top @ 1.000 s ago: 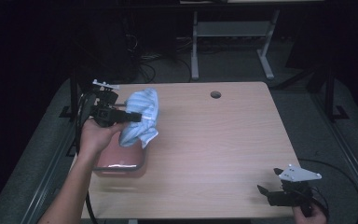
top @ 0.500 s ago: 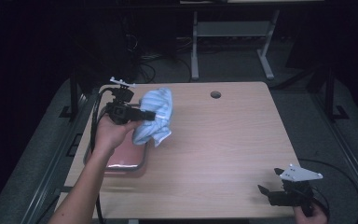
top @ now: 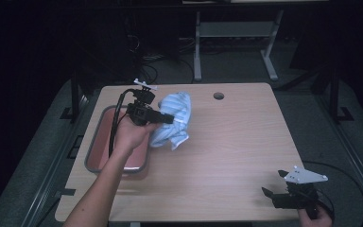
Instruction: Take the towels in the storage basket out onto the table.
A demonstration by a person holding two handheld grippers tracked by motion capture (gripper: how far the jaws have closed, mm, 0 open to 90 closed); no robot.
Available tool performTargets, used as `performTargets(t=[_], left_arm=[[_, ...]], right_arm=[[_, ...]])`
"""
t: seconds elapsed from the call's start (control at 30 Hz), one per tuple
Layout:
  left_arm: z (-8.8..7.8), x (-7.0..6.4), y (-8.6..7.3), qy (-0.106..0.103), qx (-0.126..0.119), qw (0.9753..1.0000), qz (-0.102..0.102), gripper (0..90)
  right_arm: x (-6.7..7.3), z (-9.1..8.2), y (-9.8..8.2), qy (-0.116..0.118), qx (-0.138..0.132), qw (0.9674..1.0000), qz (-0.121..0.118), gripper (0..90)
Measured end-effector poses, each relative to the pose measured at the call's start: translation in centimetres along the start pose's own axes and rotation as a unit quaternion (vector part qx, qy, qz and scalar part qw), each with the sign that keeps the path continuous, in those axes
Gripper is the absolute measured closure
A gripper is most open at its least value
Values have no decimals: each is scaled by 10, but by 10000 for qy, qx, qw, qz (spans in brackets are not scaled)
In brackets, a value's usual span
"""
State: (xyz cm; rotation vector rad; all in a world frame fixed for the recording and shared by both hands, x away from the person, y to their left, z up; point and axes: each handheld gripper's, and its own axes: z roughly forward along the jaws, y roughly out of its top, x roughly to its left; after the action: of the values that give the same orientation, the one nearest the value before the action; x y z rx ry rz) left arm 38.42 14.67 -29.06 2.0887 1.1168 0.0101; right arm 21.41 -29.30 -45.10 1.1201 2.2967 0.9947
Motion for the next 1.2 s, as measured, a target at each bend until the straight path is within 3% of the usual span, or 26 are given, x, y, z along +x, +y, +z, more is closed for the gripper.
performTargets(t=[0.63, 1.2], left_arm=[[55, -18, 7, -234, 315, 9992, 110, 650], [97, -29, 10, -323, 511, 9981, 75, 649]], right_arm=[[0, 0, 1, 31, -20, 10000, 3, 139], [0, -1, 0, 46, -79, 10000, 21, 139]])
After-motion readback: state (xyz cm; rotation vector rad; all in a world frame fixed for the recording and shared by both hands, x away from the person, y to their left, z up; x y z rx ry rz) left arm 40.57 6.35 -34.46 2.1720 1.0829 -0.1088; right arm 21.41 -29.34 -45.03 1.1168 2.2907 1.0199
